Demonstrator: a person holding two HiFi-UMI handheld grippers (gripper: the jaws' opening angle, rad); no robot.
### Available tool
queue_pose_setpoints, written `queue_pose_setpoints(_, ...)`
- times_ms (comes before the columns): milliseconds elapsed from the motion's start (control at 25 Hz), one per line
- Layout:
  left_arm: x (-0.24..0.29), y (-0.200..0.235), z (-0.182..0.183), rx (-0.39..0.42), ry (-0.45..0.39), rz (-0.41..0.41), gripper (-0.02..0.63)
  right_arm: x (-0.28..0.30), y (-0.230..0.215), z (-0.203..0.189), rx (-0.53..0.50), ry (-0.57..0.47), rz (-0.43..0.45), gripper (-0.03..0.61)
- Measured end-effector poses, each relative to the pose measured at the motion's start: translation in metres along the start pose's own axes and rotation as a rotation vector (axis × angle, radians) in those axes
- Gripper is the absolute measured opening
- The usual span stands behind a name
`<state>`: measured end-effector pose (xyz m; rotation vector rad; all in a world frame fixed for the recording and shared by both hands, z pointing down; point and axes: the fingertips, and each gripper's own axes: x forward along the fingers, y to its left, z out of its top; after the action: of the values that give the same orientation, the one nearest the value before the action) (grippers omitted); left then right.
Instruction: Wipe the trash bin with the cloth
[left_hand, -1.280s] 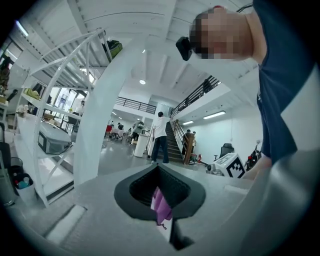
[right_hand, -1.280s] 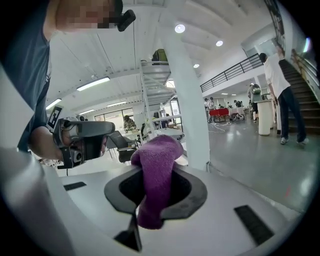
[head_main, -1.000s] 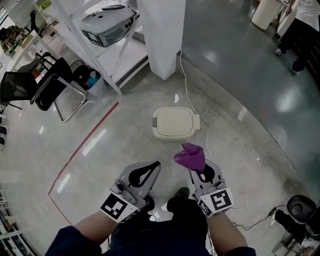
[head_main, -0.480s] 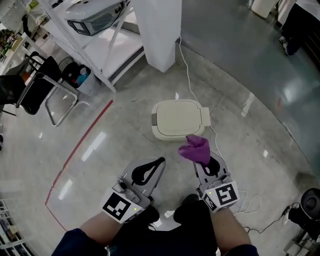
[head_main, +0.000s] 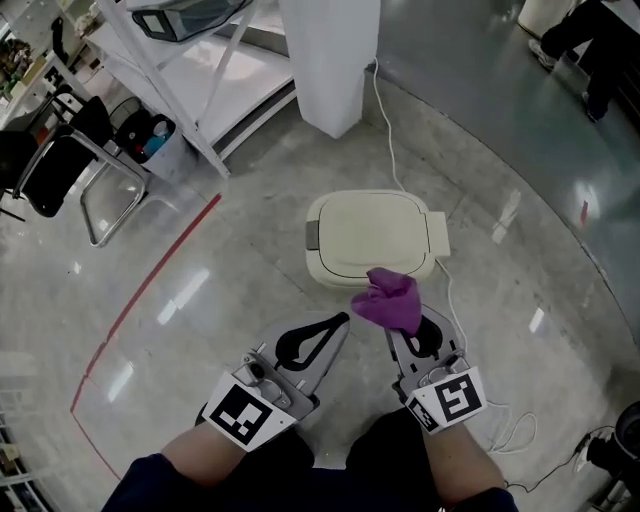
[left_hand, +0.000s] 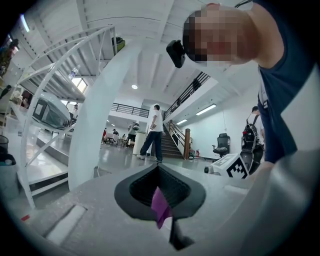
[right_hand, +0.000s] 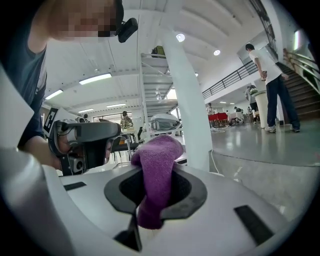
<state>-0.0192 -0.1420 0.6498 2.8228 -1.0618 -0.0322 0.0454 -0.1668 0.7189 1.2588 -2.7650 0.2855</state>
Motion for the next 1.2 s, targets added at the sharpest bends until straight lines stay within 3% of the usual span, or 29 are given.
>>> queue_pose_setpoints(280,-0.007,0.007,-0.009,0.012,0.019,0.012,-0.002,0.021,-0.002,-0.011,-0.059,0.060,0.016,0.080)
queue_pose_setpoints(520,-0.018,0.021,-0.007,0.025,-0.008,0.043,-0.002,0.066,0.003,-0.034,-0.328,0.281,0.089,0.080)
queue_pose_setpoints(640,-0.022,0.029,-0.016,0.018,-0.025,0.054,-0.002,0.089,0.007,-0.051,-0.450,0.334,0.106,0.080)
queue_pose_setpoints(880,-0.031,0.038,-0.031,0.027,-0.048,0.075,-0.002,0.127,-0.001,-0.063,-0.552,0.358,0.112,0.080)
queue_pose_setpoints(1200,-0.038,0.043,-0.052,0.050,-0.034,0.097,-0.002,0.208,-0.016,-0.073,-0.743,0.468,0.127,0.080)
